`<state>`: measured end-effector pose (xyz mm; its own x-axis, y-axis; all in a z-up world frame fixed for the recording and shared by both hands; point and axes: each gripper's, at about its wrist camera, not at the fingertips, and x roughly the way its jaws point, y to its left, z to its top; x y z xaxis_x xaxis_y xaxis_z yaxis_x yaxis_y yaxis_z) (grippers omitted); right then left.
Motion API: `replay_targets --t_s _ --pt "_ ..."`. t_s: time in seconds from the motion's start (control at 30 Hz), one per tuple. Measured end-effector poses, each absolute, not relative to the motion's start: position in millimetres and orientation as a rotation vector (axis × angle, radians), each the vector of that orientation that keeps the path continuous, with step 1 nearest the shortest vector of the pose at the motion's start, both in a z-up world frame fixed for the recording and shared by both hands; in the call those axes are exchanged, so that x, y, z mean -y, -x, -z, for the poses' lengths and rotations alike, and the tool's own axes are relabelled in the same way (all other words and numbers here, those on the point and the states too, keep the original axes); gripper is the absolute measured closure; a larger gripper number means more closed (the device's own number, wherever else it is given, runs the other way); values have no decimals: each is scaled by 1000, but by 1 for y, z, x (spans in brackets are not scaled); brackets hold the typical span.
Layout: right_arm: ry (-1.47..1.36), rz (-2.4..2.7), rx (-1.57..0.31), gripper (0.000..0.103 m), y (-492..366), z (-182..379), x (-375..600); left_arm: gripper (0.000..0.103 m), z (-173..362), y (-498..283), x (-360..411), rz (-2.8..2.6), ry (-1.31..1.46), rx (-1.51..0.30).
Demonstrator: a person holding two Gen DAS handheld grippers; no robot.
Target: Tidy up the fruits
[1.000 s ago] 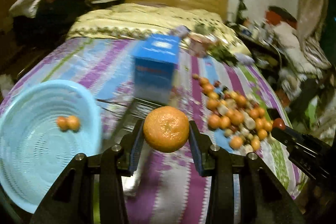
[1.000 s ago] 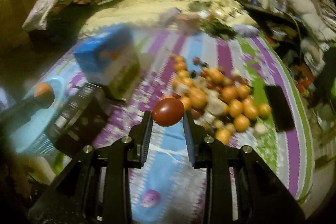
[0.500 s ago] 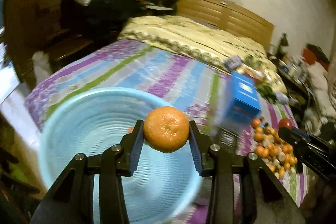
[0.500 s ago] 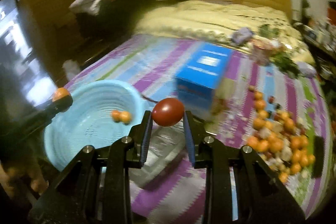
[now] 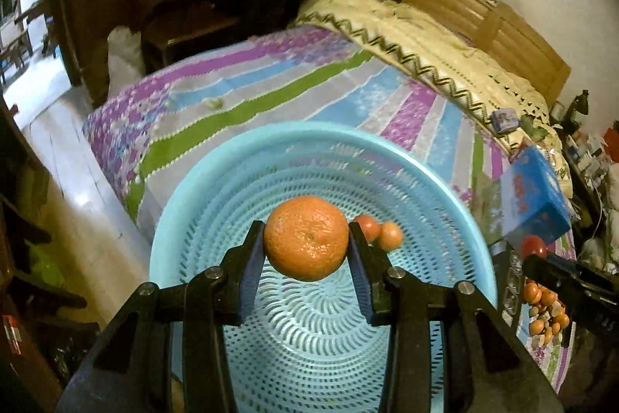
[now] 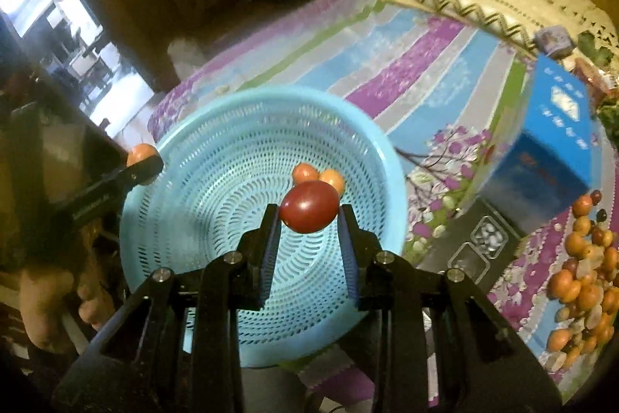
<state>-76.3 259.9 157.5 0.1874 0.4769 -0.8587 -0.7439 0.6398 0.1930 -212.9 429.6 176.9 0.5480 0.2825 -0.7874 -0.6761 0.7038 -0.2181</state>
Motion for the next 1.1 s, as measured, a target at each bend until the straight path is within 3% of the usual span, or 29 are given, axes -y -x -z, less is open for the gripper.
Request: replay_targets --t_s 0.3,1.1 --pt "323 -870 -1153 72 79 -137 -269 60 -150 214 -453 -600 577 -871" --pt "343 -877 -1182 72 80 -126 -279 60 -139 209 -453 -572 577 -904"
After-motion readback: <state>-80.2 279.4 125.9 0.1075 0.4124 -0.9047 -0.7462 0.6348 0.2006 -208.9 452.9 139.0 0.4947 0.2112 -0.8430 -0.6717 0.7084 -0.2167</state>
